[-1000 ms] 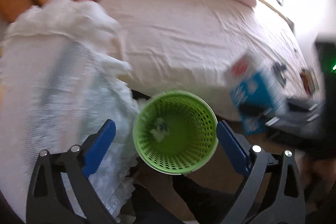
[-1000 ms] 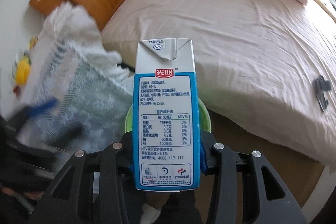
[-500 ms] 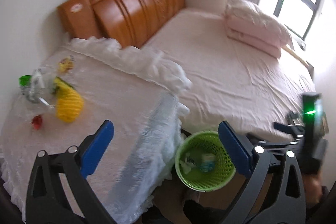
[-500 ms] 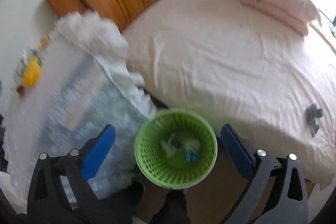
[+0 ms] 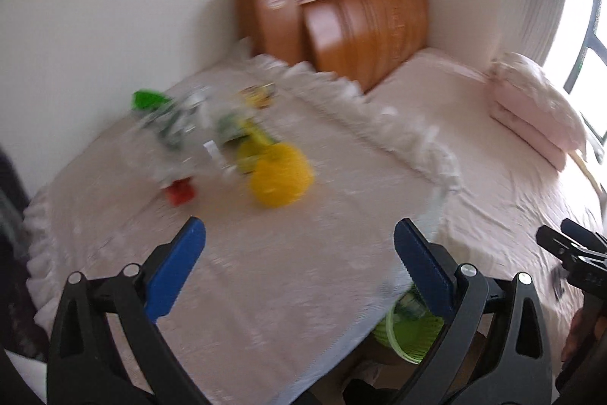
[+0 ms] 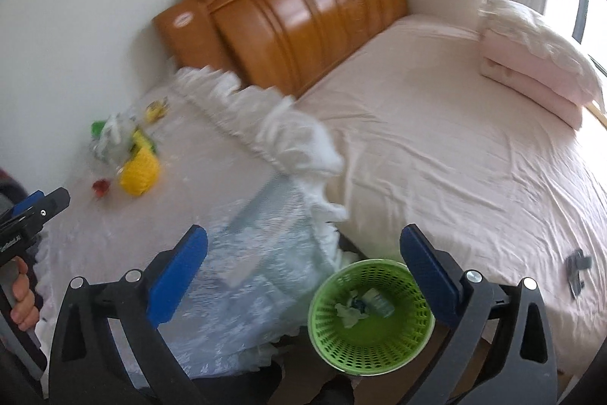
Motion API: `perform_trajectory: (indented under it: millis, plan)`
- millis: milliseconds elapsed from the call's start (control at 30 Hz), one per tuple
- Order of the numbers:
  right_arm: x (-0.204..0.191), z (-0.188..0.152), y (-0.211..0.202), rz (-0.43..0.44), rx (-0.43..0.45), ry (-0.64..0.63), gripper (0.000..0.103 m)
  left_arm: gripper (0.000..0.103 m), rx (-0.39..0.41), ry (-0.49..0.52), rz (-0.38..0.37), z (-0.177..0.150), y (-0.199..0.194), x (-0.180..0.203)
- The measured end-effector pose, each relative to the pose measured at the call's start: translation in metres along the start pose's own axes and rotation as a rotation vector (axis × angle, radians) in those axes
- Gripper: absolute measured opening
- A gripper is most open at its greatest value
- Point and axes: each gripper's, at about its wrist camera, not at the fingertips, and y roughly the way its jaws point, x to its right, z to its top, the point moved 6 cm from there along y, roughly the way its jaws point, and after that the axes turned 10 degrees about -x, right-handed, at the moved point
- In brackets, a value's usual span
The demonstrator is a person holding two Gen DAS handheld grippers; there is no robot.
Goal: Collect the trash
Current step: 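Move the right tool back over the bed to the yellow foam net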
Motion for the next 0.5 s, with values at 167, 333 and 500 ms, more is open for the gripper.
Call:
perform_trajectory:
  millis: [167,333,500]
  plan:
    - [-0.029,0.003,0.01,0.015,-0.023,-0.047,0.101,0.095,-0.023,-0.096,0.02,-0.003,0.009,-0.041]
    - [-0.051,0.01,0.02,0.033,-0.045,-0.081,0.101,0.095,-0.03,-0.148,0.047,-0.004,0.014,-0.068]
    - [-0.085,0.02,0.038,0.073,-0.074,-0.139,0.101,0.095,-0.042,-0.199,0.056,-0.008,0.015,-0.091]
